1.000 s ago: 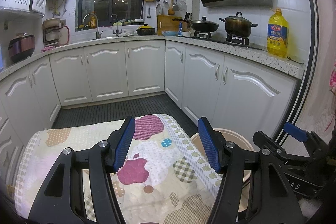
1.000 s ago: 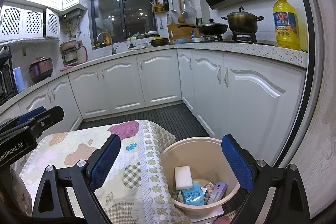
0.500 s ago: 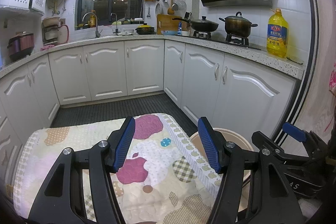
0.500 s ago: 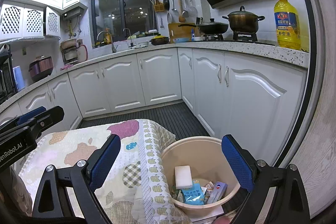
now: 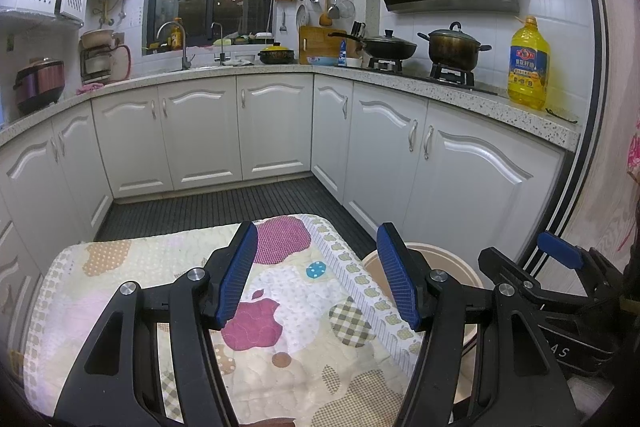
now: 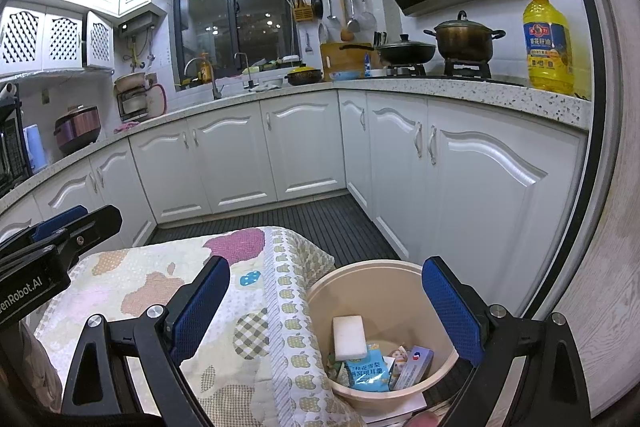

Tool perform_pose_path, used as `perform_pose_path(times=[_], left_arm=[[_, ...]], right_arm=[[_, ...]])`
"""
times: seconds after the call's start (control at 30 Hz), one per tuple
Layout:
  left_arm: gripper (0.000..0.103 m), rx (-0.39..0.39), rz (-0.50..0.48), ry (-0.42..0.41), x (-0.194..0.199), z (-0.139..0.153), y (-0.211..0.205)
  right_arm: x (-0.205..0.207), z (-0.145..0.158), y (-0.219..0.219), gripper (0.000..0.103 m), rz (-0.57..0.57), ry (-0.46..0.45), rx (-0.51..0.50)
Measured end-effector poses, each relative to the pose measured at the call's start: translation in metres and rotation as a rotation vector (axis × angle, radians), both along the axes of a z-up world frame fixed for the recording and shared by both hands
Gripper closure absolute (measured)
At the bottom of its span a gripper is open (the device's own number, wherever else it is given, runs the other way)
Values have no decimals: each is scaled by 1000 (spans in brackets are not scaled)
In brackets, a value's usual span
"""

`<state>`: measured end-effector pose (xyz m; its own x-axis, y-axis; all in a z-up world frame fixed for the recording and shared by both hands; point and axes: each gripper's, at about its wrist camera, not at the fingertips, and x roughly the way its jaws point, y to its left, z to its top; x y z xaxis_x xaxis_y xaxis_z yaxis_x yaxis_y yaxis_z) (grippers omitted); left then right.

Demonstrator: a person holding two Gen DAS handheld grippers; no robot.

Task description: Collect trash

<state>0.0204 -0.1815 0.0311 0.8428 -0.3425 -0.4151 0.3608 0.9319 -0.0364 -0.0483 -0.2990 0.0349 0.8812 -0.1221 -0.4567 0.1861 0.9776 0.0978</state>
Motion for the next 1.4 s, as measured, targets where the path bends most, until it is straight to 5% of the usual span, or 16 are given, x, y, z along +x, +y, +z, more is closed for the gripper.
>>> perform_pose_path(times=[1.4], left_arm=[[42,-5,5,20,10,-15,7]], right_arm=[[11,-5,2,7,23,28,-12]])
